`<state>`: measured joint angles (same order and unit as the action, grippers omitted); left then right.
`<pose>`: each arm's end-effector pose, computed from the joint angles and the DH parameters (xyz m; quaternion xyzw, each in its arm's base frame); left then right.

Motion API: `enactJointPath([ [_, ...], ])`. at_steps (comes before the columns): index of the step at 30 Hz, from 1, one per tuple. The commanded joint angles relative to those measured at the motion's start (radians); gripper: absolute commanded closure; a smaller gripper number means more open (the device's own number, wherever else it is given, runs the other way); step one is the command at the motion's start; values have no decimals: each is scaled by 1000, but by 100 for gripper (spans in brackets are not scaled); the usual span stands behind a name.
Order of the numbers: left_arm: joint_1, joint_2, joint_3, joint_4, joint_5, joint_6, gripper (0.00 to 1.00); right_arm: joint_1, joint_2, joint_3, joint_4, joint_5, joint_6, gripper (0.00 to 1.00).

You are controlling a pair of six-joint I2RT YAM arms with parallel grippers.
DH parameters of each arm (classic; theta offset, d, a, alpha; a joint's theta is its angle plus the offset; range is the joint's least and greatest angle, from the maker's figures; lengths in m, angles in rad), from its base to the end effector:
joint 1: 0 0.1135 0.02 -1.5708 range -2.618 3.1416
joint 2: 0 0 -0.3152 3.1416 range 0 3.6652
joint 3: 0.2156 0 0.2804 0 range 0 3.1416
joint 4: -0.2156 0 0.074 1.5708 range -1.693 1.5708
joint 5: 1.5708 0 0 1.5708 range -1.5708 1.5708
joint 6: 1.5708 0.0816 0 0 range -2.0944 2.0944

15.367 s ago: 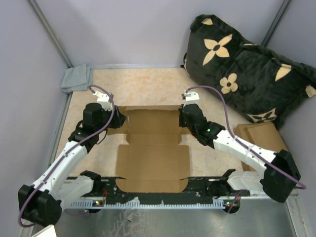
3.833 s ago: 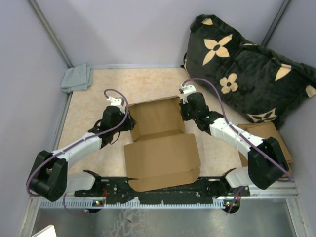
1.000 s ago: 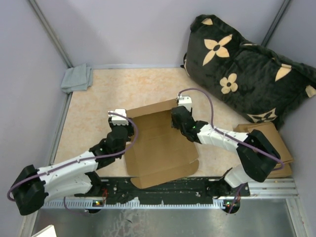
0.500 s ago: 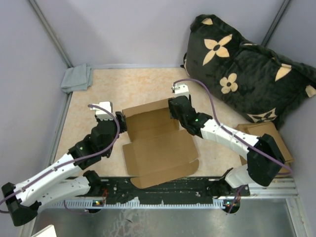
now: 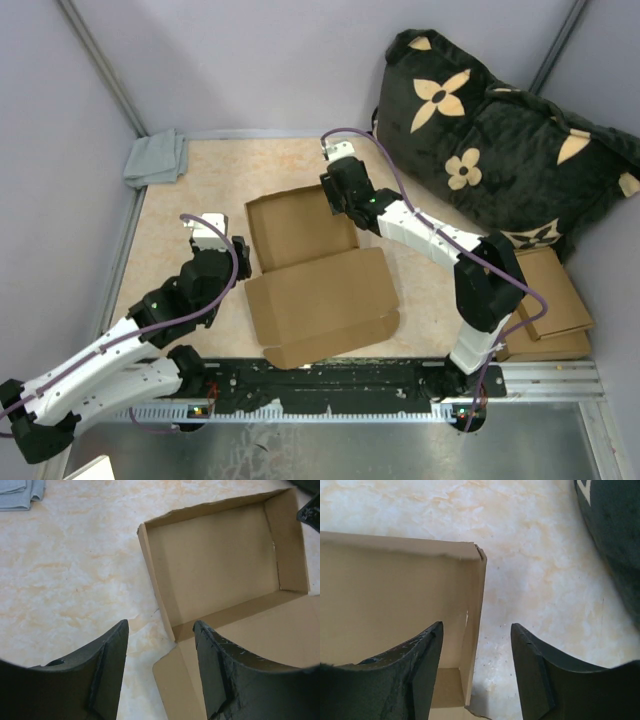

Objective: Fold the paper box

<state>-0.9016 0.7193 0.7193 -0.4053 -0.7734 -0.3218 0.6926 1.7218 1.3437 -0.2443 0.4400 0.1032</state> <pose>0.1554 -0.1046 0.3290 0.0222 0.8004 -0.0349 0.5981 0.3795 0.2697 0.2936 -0.1568 0.8597 -0.0063 0.4860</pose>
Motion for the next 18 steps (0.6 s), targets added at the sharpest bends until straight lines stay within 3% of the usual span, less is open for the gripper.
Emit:
enactJointPath([
  [1, -3, -58, -43, -29, -8, 1, 38, -7, 3, 138, -54, -65, -108, 40],
  [7, -3, -113, -68, -37, 2, -6, 38, -63, 151, 334, -147, -175, -190, 33],
  [10, -3, -126, -73, -32, 18, 2, 38, -76, 299, 518, -249, -234, -252, 33],
  [12, -3, -125, -73, -34, 17, 1, 38, -79, 390, 644, -349, -182, -238, 36],
  [18, -2, -110, -71, -27, 35, -4, 38, -127, 473, 687, -330, -239, -145, 36],
])
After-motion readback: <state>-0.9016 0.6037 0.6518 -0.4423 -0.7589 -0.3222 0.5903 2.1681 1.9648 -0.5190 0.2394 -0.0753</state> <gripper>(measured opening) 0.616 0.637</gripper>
